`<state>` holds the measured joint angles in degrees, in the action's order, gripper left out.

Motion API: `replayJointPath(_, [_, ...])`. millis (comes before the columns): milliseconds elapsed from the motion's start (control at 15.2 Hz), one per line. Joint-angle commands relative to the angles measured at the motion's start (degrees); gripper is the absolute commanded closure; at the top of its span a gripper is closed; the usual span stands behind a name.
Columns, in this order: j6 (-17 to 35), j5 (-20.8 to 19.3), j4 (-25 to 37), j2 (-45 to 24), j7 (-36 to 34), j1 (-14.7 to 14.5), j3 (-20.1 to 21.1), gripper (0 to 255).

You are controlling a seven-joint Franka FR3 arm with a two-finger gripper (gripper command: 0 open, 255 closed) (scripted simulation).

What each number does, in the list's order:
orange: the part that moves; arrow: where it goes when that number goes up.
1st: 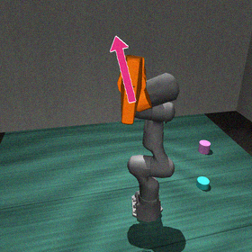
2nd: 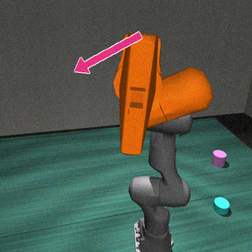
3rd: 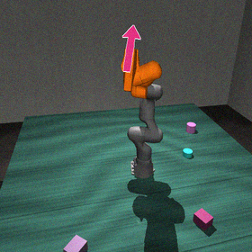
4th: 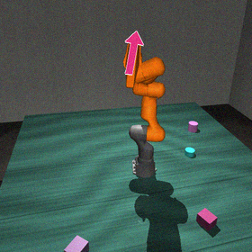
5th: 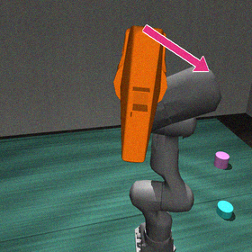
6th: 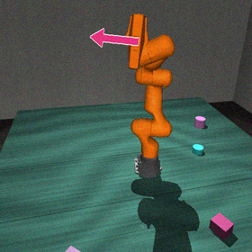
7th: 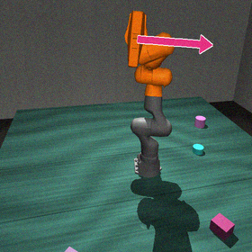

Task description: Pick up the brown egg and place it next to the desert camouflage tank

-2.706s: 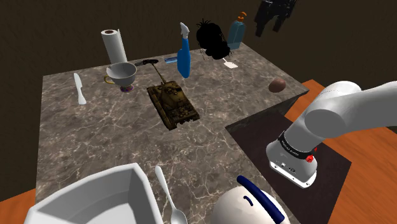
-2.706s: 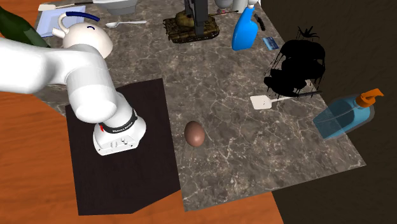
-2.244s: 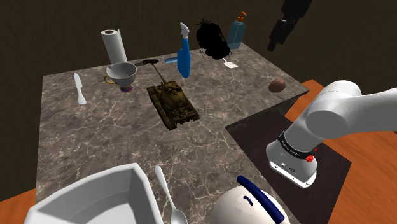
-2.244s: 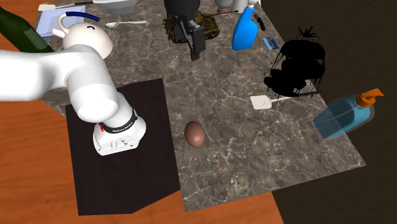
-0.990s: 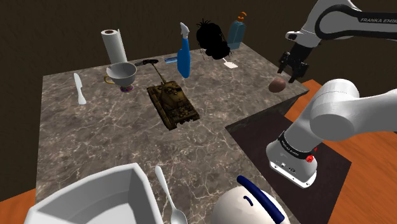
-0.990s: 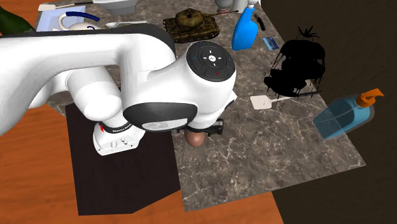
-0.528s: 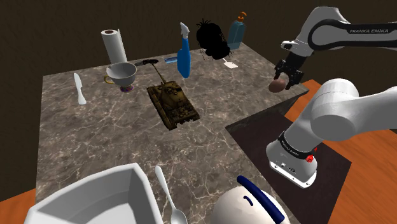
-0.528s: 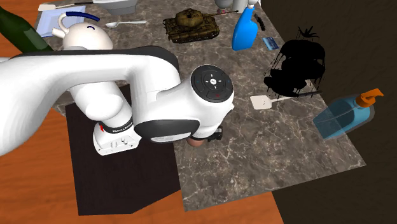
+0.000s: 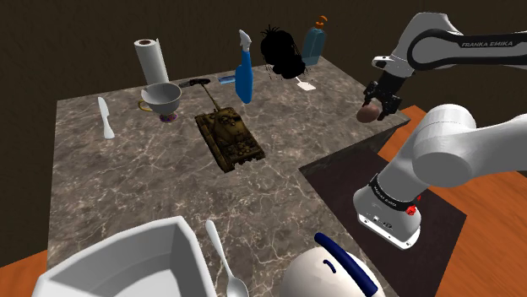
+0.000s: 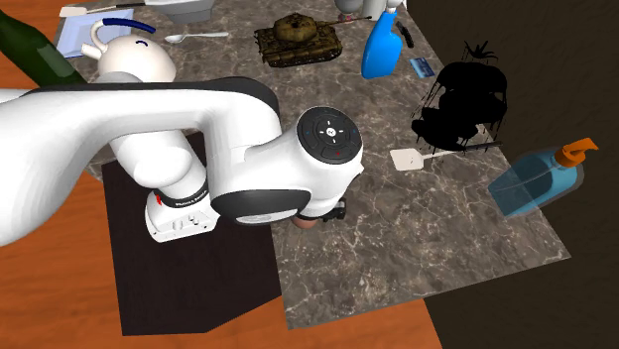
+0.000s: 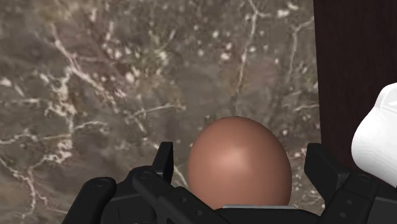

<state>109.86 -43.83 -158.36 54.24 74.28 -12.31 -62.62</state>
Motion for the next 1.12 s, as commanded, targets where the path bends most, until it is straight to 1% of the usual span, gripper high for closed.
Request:
replayJointPath(0, [0.0, 0.0, 0.0, 0.0, 0.0, 0.0, 0.0, 0])
replayJointPath(66, [0.0, 0.0, 0.0, 0.0, 0.0, 0.0, 0.0, 255])
replayJointPath(660, [0.01, -0.01, -0.01, 0.0, -0.01, 0.0, -0.01, 255])
replayJointPath(1056, [-5.06, 3.34, 2.21, 2.32, 0.27, 0.79, 4.69, 255])
